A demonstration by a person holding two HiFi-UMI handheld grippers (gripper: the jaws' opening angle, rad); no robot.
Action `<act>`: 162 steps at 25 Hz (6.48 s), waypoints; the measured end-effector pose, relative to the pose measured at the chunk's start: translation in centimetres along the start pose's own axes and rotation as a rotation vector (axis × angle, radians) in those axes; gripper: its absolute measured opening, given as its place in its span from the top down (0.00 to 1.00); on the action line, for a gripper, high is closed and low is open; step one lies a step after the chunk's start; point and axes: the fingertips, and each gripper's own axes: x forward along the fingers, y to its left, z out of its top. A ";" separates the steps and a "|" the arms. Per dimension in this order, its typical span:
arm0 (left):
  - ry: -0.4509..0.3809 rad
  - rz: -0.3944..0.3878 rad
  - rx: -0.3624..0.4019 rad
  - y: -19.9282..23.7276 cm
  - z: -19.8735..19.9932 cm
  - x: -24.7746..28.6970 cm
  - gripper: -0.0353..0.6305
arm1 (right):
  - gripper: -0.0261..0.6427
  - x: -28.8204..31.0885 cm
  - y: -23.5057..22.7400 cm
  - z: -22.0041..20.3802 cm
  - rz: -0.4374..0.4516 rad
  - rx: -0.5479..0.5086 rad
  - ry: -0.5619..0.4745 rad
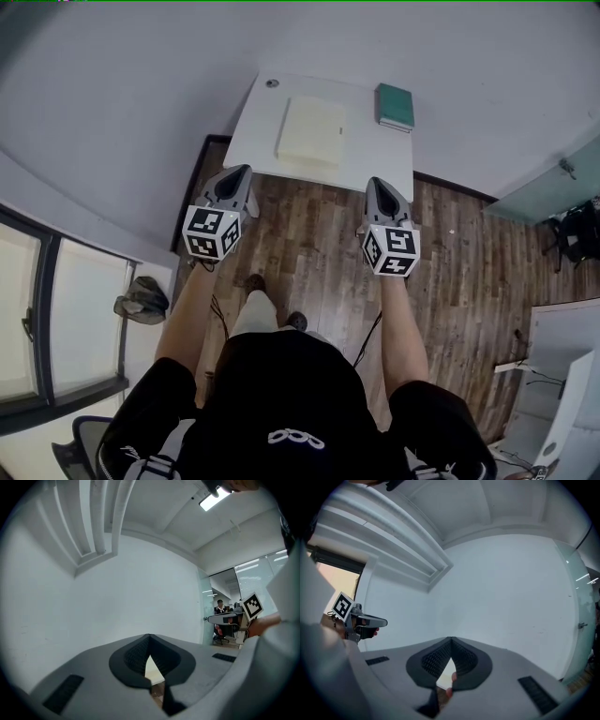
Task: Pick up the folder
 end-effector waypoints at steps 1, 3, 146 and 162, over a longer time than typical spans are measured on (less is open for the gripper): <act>0.003 0.002 -0.006 0.5 -0.3 0.3 0.94 | 0.94 0.5 0.1 -0.2 0.003 -0.002 0.006; 0.008 0.000 -0.010 1.4 -0.8 1.4 0.94 | 0.94 1.9 0.1 -0.7 0.004 -0.003 0.013; 0.984 -0.331 -0.655 15.9 -34.4 48.3 0.50 | 0.56 46.4 -13.2 -36.2 0.150 0.712 0.914; 0.924 -0.340 -0.620 16.0 -32.0 48.3 0.50 | 0.60 46.3 -13.5 -33.7 0.102 0.661 0.835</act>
